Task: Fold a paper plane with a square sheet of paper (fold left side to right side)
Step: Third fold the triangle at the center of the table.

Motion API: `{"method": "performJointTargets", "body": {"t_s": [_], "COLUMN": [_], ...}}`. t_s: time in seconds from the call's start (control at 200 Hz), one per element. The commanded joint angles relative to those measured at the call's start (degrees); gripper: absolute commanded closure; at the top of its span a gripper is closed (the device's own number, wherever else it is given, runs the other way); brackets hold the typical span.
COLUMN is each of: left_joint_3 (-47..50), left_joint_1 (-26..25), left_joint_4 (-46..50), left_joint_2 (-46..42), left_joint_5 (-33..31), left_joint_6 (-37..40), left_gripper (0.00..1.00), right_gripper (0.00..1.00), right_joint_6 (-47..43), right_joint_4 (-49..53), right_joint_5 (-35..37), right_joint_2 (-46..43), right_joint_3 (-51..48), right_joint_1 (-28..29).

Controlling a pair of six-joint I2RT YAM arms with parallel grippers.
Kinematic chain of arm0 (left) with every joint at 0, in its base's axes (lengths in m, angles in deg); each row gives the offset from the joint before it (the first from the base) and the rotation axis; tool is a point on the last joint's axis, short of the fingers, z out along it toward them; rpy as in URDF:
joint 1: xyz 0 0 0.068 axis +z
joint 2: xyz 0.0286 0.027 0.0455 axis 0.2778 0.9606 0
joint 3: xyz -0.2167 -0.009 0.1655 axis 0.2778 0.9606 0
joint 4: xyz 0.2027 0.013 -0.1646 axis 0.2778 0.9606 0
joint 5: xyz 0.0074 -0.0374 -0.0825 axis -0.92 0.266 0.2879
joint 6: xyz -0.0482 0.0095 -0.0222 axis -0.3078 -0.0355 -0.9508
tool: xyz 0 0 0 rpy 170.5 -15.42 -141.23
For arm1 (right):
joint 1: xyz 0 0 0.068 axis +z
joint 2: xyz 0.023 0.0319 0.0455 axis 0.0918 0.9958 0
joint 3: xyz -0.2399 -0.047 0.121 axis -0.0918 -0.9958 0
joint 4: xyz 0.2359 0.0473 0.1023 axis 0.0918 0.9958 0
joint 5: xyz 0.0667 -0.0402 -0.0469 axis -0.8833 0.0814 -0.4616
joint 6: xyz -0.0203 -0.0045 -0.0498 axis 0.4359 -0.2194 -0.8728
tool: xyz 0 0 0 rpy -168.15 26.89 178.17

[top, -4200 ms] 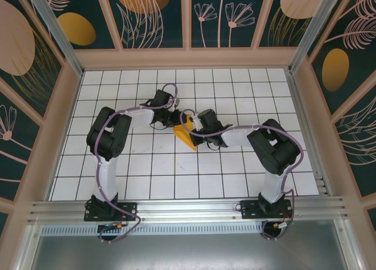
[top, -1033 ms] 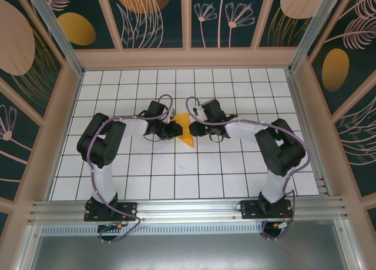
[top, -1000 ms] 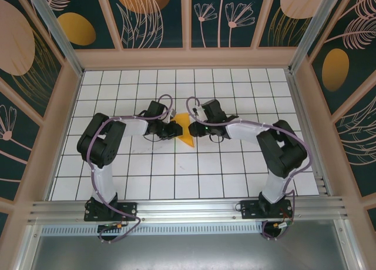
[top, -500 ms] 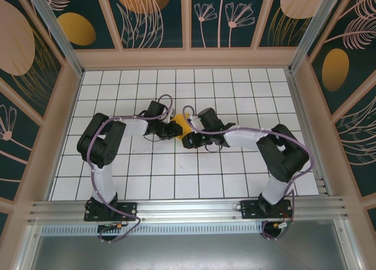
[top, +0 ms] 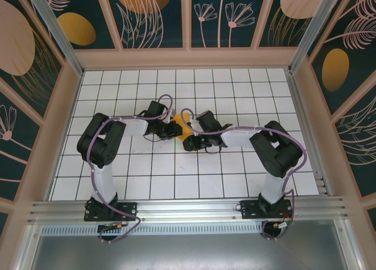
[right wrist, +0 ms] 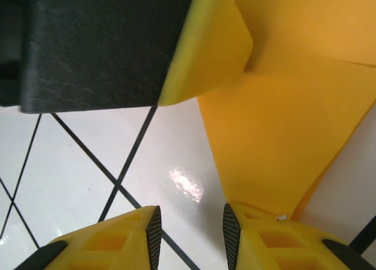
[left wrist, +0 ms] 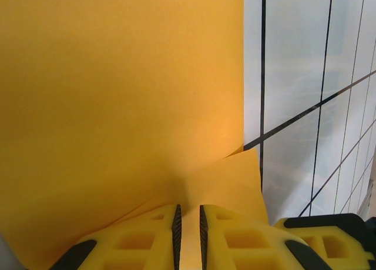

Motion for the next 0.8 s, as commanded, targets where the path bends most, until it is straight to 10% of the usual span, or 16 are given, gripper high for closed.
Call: {"method": "performJointTargets", "body": {"t_s": [0.0,0.791], "left_joint_3": [0.26,-3.04], "left_joint_1": [-0.26,-0.26], "left_joint_4": [3.22,6.46], "left_joint_2": [2.87,3.61], "left_joint_5": [-4.82,-7.33], "left_joint_6": [1.14,2.55], "left_gripper": [0.80,0.80], "right_gripper": [0.63,0.95], "right_joint_6": [0.63,6.39], "right_joint_4": [2.39,8.08], "right_joint_5": [1.20,-0.28], "right_joint_2": [1.26,-2.98], "right_joint_3": [0.64,-10.21], "right_joint_1": [0.25,-3.46]}}
